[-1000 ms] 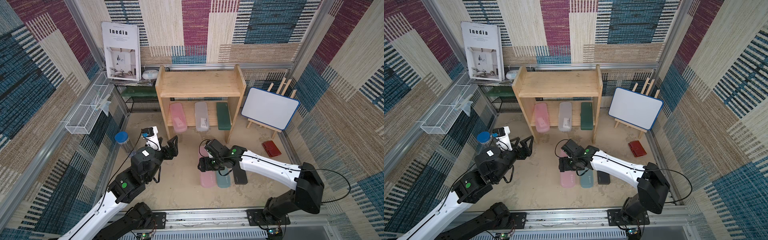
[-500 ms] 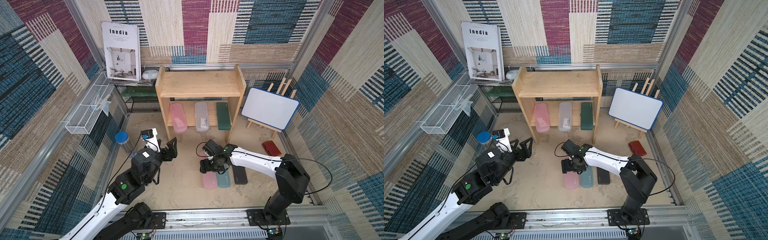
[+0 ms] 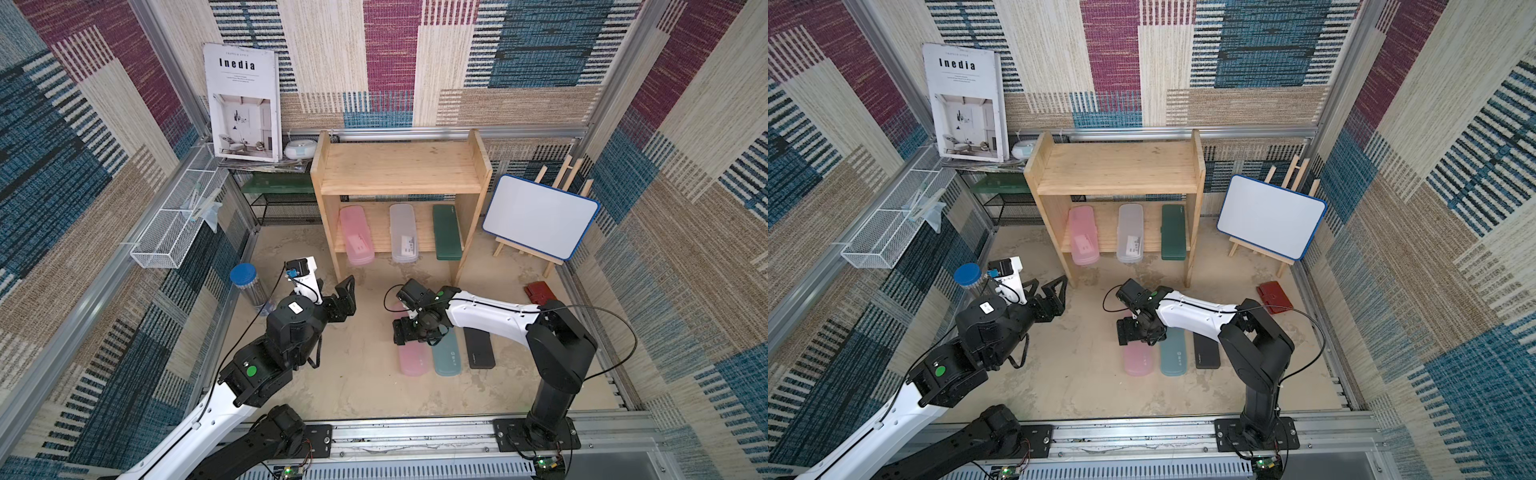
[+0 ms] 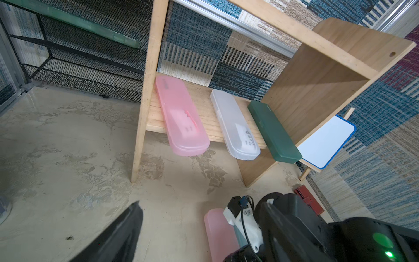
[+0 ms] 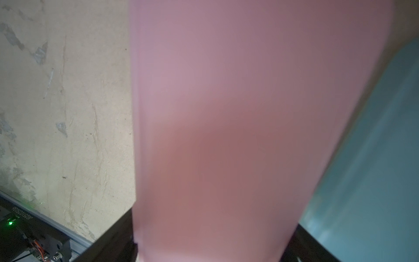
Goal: Remove the pencil cases from the shelf
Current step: Place the pencil case at the center of the board, then pick up the pencil case from the shelf.
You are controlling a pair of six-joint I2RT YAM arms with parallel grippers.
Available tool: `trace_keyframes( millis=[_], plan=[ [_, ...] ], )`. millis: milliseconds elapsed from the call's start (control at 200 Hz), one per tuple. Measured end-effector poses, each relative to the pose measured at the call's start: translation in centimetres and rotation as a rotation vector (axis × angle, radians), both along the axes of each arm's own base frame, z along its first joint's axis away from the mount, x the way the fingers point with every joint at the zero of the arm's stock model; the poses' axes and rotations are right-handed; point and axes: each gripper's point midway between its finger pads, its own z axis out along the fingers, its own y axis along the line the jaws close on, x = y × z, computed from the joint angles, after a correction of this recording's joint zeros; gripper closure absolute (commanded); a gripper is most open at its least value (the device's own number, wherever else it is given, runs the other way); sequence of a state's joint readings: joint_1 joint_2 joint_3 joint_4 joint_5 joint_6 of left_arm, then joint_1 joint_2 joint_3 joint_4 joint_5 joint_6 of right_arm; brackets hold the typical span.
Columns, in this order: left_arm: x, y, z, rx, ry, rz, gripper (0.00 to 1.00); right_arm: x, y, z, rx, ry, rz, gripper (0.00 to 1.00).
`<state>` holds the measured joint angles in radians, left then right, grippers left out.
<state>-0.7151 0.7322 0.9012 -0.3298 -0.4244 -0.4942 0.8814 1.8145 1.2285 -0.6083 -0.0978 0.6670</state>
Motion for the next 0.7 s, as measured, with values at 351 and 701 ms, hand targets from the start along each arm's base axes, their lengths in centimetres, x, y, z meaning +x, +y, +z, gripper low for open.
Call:
trace_keyframes(
  millis=[351, 701],
  plan=[
    [-0.3, 0.8, -0.1, -0.007, 0.005, 0.026, 0.08, 0.4, -0.1, 0.2, -0.013, -0.015, -0.003, 0.02],
    [2.3, 0.9, -4.2, -0.183, 0.158, 0.08, 0.03, 2.2, -1.0, 14.4, 0.165, -0.381, -0.002, 0.01]
  ],
)
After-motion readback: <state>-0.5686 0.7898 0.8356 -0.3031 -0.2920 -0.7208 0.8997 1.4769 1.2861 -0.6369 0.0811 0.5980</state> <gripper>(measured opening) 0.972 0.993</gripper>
